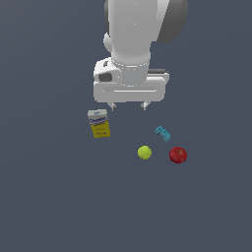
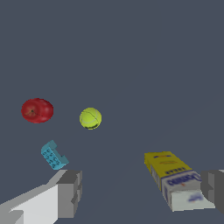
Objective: Pick up a designated object from a clutter of objects.
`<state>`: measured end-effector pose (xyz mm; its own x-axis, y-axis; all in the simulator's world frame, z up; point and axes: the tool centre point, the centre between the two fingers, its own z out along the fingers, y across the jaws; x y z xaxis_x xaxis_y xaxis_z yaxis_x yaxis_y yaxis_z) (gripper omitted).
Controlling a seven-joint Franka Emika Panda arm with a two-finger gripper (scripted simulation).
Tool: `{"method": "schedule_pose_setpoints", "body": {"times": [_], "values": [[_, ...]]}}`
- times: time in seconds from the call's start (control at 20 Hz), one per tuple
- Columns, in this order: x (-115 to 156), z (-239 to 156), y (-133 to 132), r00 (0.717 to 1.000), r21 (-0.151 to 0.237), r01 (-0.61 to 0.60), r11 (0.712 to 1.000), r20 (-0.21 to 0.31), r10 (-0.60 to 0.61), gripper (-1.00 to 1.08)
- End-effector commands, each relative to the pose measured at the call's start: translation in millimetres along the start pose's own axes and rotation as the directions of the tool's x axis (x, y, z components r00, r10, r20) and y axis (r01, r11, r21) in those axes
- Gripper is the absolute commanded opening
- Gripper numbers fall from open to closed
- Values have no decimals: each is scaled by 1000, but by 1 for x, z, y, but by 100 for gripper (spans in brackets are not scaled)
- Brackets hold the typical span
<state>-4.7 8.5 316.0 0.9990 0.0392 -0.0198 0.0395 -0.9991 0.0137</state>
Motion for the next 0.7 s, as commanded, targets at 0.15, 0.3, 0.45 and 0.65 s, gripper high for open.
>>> {"method": "schedule_pose_setpoints", "body": {"times": [0.15,0.3,0.45,0.65], "values": [[-1,3,2,1000,-3,4,1000,8,-4,100],[-5,11,9,999,-11,17,1000,30,-17,100],[-8,15,13,999,-16,27,1000,43,-26,100],[-7,14,13,999,-16,26,1000,42,-26,100]]}}
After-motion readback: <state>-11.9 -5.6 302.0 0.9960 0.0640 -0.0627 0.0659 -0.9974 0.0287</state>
